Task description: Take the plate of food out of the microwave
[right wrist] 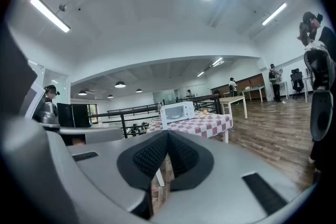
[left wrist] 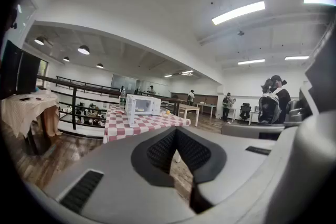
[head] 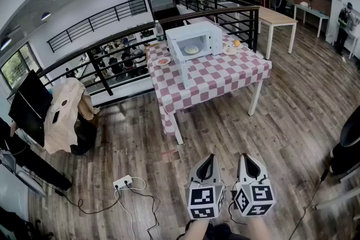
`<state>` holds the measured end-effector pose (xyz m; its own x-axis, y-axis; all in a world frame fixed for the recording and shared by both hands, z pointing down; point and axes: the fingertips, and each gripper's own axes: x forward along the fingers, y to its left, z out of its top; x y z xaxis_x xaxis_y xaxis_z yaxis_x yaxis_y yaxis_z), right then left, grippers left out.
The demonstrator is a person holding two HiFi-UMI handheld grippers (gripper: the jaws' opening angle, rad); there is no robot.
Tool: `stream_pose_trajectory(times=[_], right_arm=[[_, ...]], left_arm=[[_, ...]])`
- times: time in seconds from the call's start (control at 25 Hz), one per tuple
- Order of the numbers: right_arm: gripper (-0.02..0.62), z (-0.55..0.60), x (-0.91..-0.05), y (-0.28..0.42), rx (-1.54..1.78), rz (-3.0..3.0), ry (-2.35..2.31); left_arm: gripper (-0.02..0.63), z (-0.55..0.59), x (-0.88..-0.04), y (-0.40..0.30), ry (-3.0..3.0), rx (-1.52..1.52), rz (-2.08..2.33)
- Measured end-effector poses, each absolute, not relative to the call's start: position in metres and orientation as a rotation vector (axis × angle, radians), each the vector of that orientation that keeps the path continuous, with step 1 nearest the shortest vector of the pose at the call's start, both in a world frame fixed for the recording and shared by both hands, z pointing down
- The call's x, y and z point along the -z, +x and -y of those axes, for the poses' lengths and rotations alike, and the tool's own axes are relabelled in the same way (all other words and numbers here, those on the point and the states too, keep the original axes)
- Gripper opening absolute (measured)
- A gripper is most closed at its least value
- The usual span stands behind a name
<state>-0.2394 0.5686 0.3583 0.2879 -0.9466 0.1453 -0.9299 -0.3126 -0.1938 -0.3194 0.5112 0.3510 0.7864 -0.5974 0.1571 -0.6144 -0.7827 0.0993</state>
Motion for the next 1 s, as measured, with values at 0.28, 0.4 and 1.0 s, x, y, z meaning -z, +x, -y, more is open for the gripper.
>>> stream_pose_trajectory(times=[0.28, 0.4, 1.0], right_arm=[[-0.009, -0.567, -0.352, -0.237, 0.323, -1.782, -2.467], [-0.009, -0.568, -0.351, -0.237, 0.322, -1.787, -2.464], [-0.009, -0.572, -0.361, -0.213, 0.347, -1.789, -2.399]], left_arm=[[0.015, -0.508, -0.349, -0.319, 2.836, -0.162, 0.967], [0.015, -0.509, -0.347, -0.318, 2.838, -0.155, 0.968], [0.015, -0.515, -0.359, -0.299, 2.827, -0.164, 0.995]])
